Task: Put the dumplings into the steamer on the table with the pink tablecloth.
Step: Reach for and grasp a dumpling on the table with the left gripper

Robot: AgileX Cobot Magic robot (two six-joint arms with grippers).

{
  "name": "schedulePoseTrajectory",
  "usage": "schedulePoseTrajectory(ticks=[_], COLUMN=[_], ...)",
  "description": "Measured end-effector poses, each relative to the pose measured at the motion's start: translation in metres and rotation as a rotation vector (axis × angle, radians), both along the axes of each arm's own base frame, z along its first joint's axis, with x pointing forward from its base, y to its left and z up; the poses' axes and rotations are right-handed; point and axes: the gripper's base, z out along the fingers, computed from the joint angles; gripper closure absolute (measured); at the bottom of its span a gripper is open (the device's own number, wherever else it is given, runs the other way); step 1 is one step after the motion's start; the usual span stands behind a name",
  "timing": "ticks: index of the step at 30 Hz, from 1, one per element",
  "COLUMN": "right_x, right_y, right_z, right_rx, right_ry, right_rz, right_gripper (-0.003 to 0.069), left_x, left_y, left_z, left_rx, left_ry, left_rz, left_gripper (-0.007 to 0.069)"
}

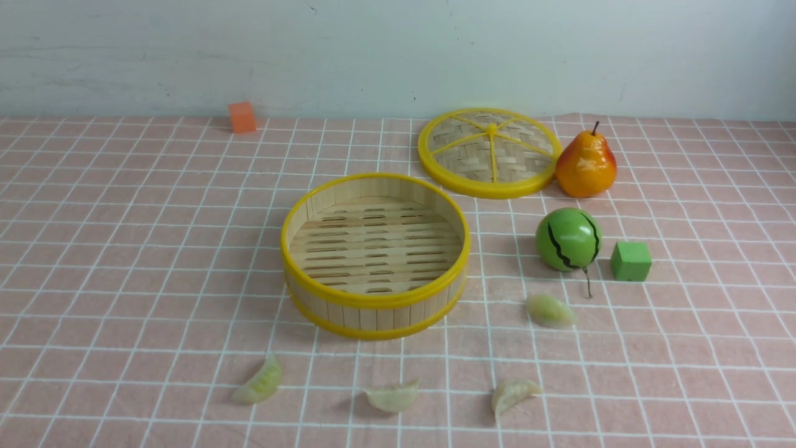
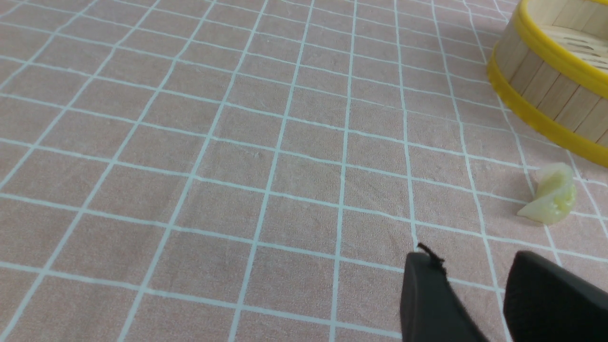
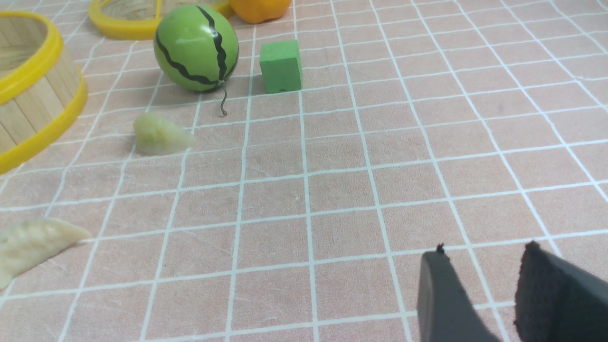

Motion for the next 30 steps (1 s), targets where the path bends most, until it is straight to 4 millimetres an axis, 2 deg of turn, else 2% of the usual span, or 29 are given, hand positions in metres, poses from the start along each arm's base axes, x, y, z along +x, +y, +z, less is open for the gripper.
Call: schedulePoseTrajectory(ticks=[25,27,29,30], right_x=[0.0001,0.0002,0.0002,0.0002], right_y=[0.0024,0.0036,0.0081,0.0094], right_z=[0.0001,0.0002,0.0006,0.0009], right_rx=[0.068,0.110,0.302,0.348], right_ry=[-0.004,-0.005,-0.007,-0.009], right_rz=[0.006,0.006,-0.004,-0.004], right_gripper=[0.0420,0.0420,0.0420,0.0420], left_x=[0.0002,0.0008,0.0012,0.0012], left_y=[-0.0003,-0.0033,-0.0098,-0.0098], left_z=[0.0007,0.0029,0.0065,0.0065], left_rx=[-0.016,-0.179,-0.574,-0.574], left_ry=[-0.008,-0.028,-0.034,-0.034], left_rz=[0.002,0.018,0.057,0.057], left_gripper=[0.0386,0.0386,0.0386,0.0386])
